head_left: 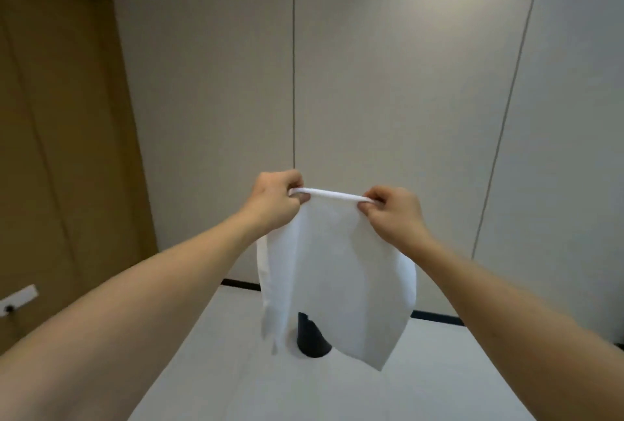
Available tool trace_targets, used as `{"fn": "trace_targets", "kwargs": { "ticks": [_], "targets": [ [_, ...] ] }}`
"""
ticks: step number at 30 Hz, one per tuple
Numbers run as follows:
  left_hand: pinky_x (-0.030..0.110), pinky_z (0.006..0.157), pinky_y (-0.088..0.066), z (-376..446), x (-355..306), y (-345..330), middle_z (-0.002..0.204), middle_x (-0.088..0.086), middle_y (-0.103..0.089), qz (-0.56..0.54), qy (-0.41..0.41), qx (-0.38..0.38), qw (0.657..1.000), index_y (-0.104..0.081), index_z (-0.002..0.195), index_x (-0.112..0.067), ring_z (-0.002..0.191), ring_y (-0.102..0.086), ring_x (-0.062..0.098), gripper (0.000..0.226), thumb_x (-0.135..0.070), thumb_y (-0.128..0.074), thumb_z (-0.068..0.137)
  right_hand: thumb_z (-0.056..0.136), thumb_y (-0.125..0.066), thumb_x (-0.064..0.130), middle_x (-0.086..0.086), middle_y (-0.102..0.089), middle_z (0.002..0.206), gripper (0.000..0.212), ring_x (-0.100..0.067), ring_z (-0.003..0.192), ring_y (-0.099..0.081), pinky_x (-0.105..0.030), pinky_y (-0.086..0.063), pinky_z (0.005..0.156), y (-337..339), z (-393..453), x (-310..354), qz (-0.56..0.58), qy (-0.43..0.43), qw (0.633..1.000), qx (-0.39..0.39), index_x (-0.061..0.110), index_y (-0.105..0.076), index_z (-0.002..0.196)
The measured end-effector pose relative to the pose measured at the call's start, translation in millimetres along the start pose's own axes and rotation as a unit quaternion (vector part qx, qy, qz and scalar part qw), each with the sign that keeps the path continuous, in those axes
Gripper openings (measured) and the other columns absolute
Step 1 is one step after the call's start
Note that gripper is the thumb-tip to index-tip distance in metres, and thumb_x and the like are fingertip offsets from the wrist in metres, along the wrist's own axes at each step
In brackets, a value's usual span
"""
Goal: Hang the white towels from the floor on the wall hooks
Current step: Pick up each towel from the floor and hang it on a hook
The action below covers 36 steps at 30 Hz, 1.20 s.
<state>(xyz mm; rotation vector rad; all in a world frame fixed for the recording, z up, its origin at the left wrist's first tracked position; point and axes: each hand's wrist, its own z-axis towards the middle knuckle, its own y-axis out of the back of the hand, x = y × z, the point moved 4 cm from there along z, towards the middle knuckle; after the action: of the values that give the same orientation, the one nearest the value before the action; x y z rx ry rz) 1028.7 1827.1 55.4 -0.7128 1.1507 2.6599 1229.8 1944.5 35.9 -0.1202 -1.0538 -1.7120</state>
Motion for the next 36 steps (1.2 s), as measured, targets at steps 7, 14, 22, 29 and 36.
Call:
{"fn": "trace_targets", "kwargs": {
  "ticks": [7, 14, 22, 29, 36],
  "targets": [
    [0.030, 0.055, -0.041, 18, 162, 107, 0.071, 0.001, -0.057, 0.067, 0.084, -0.051, 0.993, -0.051, 0.075, -0.024, 0.066, -0.052, 0.020, 0.019, -0.029, -0.064, 0.088, 0.084, -0.069, 0.019, 0.000, -0.070, 0.080, 0.004, -0.021, 0.080, -0.062, -0.031, -0.049, 0.071, -176, 86, 113, 0.100, 0.104, 0.988, 0.059, 0.016, -0.071, 0.083],
    [0.026, 0.053, -0.039, 29, 321, 237, 0.073, -0.007, -0.057, 0.134, 0.116, -0.133, 0.975, -0.053, 0.077, -0.029, 0.068, -0.053, 0.012, 0.017, -0.034, -0.064, 0.088, 0.085, -0.068, 0.021, 0.009, -0.067, 0.078, 0.006, -0.014, 0.079, -0.062, -0.026, -0.046, 0.070, -348, 139, 258, 0.208, 0.141, 0.963, 0.101, 0.022, -0.069, 0.079],
    [0.031, 0.059, -0.041, 13, 491, 405, 0.075, -0.006, -0.059, 0.226, 0.198, -0.175, 0.938, -0.052, 0.076, -0.027, 0.074, -0.055, 0.016, 0.017, -0.033, -0.063, 0.087, 0.088, -0.065, 0.031, 0.012, -0.066, 0.080, 0.009, -0.010, 0.080, -0.062, -0.028, -0.051, 0.069, -535, 163, 445, 0.291, 0.190, 0.921, 0.174, 0.025, -0.068, 0.082],
    [0.032, 0.065, -0.046, -37, 606, 516, 0.079, -0.004, -0.061, 0.290, 0.281, -0.223, 0.888, -0.057, 0.080, -0.026, 0.077, -0.056, 0.016, 0.015, -0.034, -0.065, 0.089, 0.091, -0.063, 0.036, 0.013, -0.065, 0.085, 0.015, -0.010, 0.083, -0.062, -0.031, -0.055, 0.072, -677, 154, 591, 0.330, 0.240, 0.875, 0.262, 0.024, -0.072, 0.094],
    [0.026, 0.061, -0.040, -98, 723, 610, 0.078, -0.006, -0.061, 0.339, 0.367, -0.262, 0.825, -0.061, 0.081, -0.026, 0.075, -0.055, 0.010, 0.013, -0.035, -0.065, 0.089, 0.090, -0.064, 0.035, 0.015, -0.065, 0.081, 0.011, -0.005, 0.080, -0.060, -0.026, -0.045, 0.067, -814, 123, 723, 0.371, 0.296, 0.816, 0.329, 0.027, -0.069, 0.085]
  ]
}}
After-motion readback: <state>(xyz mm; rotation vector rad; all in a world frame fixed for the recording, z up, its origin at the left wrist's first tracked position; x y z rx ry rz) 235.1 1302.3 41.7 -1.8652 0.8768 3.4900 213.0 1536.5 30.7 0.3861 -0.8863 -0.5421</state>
